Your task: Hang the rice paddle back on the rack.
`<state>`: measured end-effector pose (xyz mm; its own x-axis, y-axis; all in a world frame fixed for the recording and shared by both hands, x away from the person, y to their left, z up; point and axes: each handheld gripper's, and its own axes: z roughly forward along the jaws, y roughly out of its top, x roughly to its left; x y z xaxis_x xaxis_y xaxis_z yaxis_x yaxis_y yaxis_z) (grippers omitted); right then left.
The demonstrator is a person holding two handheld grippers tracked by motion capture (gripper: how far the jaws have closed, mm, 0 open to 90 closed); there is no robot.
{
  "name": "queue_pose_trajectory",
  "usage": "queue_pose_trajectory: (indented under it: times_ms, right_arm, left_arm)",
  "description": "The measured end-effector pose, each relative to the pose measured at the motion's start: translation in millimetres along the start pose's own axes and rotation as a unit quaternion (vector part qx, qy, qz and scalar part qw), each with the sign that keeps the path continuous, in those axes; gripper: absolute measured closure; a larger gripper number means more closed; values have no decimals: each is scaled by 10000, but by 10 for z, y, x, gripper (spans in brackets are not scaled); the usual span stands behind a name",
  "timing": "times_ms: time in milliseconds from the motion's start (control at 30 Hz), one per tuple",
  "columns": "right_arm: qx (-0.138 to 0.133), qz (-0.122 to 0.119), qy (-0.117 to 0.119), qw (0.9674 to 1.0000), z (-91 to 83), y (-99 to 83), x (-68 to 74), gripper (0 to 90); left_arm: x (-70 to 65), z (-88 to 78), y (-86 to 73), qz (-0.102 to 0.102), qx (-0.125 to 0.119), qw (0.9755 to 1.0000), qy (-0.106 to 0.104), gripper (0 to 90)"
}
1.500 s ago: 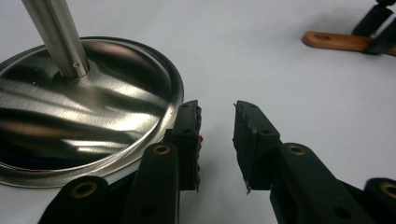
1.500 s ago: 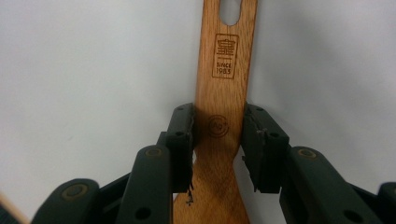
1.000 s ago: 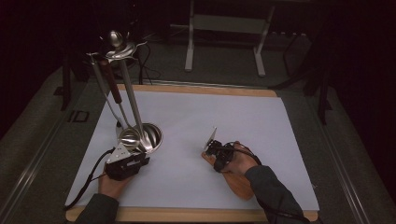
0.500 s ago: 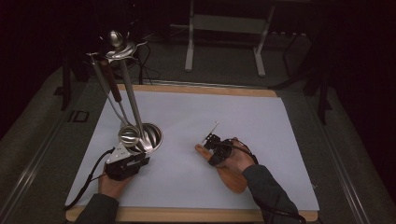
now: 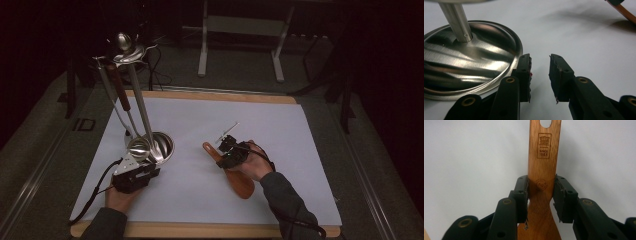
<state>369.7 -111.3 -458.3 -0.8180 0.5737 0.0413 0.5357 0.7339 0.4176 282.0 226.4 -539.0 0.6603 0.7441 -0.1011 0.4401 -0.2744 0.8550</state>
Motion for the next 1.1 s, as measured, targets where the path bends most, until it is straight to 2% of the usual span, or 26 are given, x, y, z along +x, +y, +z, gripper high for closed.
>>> queue_pose_trajectory:
  times_ms: [100,167,333,433,600,833,1100]
  right_arm:
    - [-266,-104,66,9996,-36,18,-3,664]
    - [-393,-90,87,9991,-56,34,2,664]
    - [-556,-81,-15,9984,-90,65,23,664]
    - [-740,-134,-2,9972,-120,74,28,664]
    - [-1010,-65,50,9949,-170,76,5,664]
    - [-1288,-82,69,9916,-232,96,9,664]
    - [-1465,-128,48,9891,-286,155,40,664]
  left_arm:
    - [0,0,0,0,0,10000,0,710]
    - [0,0,0,1,0,10000,0,709]
    - [0,0,0,5,-3,10000,-5,708]
    - [0,-1,0,8,-5,10000,-8,706]
    - [1,-1,0,12,-6,10000,-9,705]
    - [2,-2,0,12,-10,10000,-9,704]
    - [2,-2,0,6,-11,10000,-10,705]
